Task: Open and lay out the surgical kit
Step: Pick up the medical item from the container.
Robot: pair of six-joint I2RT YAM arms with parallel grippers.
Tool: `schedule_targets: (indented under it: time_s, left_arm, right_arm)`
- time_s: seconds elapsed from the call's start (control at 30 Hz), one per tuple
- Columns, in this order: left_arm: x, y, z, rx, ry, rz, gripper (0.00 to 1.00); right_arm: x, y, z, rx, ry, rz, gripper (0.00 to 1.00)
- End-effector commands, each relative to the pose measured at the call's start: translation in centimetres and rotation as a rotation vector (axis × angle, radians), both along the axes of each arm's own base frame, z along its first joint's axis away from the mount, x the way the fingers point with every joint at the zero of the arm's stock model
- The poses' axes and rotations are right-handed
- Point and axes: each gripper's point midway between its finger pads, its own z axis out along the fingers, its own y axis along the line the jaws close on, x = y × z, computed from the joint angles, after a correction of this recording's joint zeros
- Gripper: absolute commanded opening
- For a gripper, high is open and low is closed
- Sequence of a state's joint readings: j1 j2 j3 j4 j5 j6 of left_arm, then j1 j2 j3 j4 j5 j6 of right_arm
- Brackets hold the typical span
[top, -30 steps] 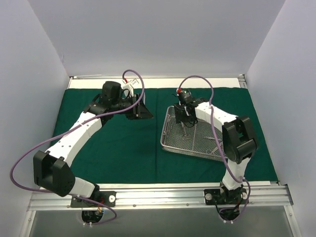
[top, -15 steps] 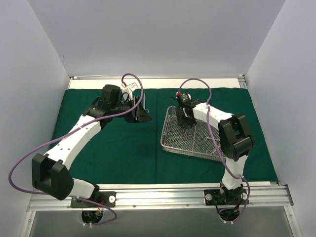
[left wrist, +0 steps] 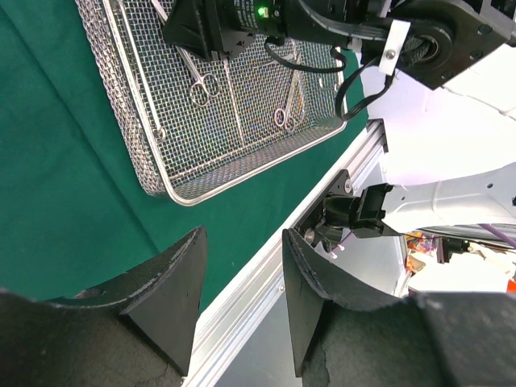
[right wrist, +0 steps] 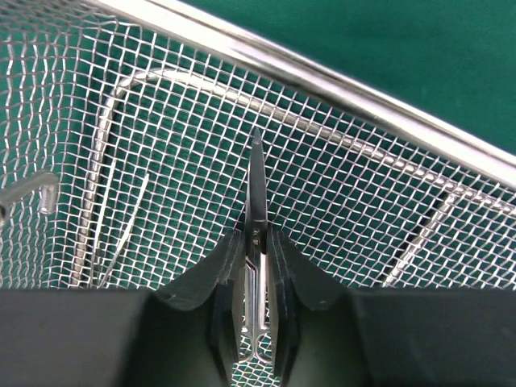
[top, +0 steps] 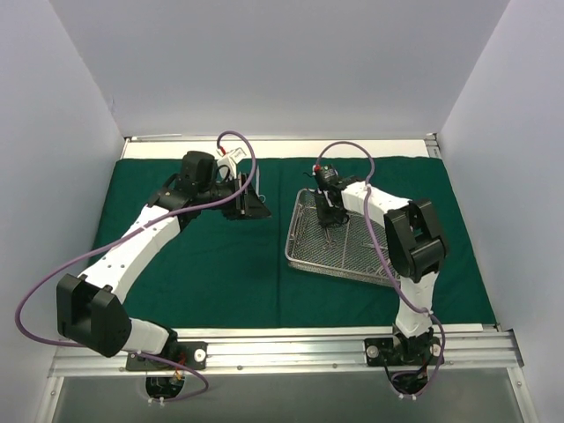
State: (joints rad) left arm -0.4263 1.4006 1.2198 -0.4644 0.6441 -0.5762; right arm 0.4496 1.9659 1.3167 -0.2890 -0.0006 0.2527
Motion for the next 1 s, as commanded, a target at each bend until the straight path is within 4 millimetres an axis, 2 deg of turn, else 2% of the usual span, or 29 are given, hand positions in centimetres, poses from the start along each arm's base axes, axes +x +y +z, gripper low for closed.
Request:
schedule_targets:
  time_s: [0.0,0.1,0.13,0.23,0.33,0.47,0.83,0.87,0.9,0.97]
  left_arm:
    - [-0.4,0.3,1.6,-0.021,-0.048,-0.018,0.51]
    - [-0.4,0.3,1.5,-0.022,-0.046,-0.024,0.51]
    - [-0.4,0.3,1.5,-0.024,-0.048,-0.026,0.51]
    - [-0.3,0.1,1.6,-0.032,-0.045,-0.037,0.51]
    - [-0.2,-0.1,1.9,-0.039,-0.051,-0.049,0.51]
    - [0.0,-0.3,2.0,-0.041,-0.061,-0.062,0.51]
    - [0.0,-1.7,1.7,-0.061,-0.047,-0.084,0.52]
    - [0.2,-2.1,1.8,-0.071,-0.060,-0.087,0.52]
    - [0.2,-3.3,2.1,-0.114,-0.051,-0.087,0.54]
    - [0.2,-4.0,2.3,-0.138,-0.065,-0.096,0.54]
  right_arm:
    - [-4.3,-0.1,-5.0,0.010,0.205,0.020,0.12]
    - [-4.0,0.0,-4.1,0.016,0.196,0.032,0.06]
    - [-3.9,0.0,-3.8,0.014,0.190,0.042,0.00]
    - [-2.6,0.2,-1.3,0.029,0.134,0.068,0.00]
    - [-1.4,0.6,2.1,0.071,0.072,0.078,0.00]
    - [-0.9,1.0,5.5,0.143,0.028,0.078,0.00]
    - [0.0,1.2,10.5,0.243,-0.052,0.021,0.00]
    - [0.1,1.4,11.3,0.256,-0.066,0.015,0.00]
    - [0.4,2.0,13.0,0.297,-0.094,-0.007,0.00]
    - [0.8,2.5,14.4,0.325,-0.119,-0.027,0.00]
